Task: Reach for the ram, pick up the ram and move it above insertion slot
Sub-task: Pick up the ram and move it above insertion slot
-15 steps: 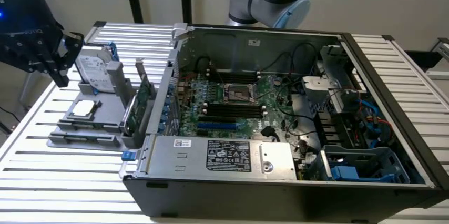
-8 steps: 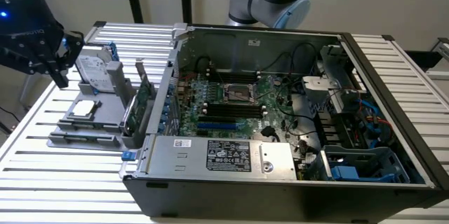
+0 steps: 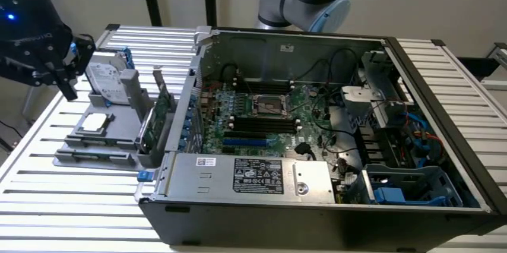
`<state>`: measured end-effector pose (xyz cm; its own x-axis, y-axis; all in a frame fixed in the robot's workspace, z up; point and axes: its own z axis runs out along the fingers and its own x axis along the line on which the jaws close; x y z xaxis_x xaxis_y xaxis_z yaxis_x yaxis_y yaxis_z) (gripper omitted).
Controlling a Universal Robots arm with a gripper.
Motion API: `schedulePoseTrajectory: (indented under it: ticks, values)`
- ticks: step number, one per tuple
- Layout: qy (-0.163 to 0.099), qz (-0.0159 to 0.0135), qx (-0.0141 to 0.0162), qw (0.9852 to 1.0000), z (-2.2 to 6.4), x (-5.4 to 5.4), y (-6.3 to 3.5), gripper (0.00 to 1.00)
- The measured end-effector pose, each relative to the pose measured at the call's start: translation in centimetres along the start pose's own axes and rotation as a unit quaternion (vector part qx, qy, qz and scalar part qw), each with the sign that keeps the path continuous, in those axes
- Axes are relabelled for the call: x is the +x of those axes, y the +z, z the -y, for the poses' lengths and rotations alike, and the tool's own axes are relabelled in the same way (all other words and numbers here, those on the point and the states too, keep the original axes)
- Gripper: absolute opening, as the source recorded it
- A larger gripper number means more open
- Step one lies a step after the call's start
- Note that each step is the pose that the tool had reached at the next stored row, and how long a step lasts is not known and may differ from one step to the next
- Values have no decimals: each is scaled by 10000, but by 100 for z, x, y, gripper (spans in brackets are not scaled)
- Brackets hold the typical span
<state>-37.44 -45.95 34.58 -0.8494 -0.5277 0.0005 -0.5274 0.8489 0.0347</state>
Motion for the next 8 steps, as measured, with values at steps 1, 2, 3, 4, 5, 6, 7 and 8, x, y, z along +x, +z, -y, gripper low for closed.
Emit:
schedulePoseTrajectory:
  ticks: [1, 2, 3, 4, 5, 6, 7, 8]
  values:
    - [-90, -3, 0, 10000, 0, 0, 2, 11]
    - [-183, -6, 0, 9998, 0, 0, 4, 11]
    - [-272, -10, 0, 9996, 0, 0, 6, 11]
    - [-363, -13, 0, 9993, 0, 0, 9, 11]
    - [-457, -16, 0, 9990, 0, 0, 11, 11]
    - [-548, -19, 0, 9985, 1, 0, 14, 11]
    - [-640, -22, 0, 9979, 0, 0, 16, 11]
    - [-727, -25, 0, 9974, 1, 0, 17, 11]
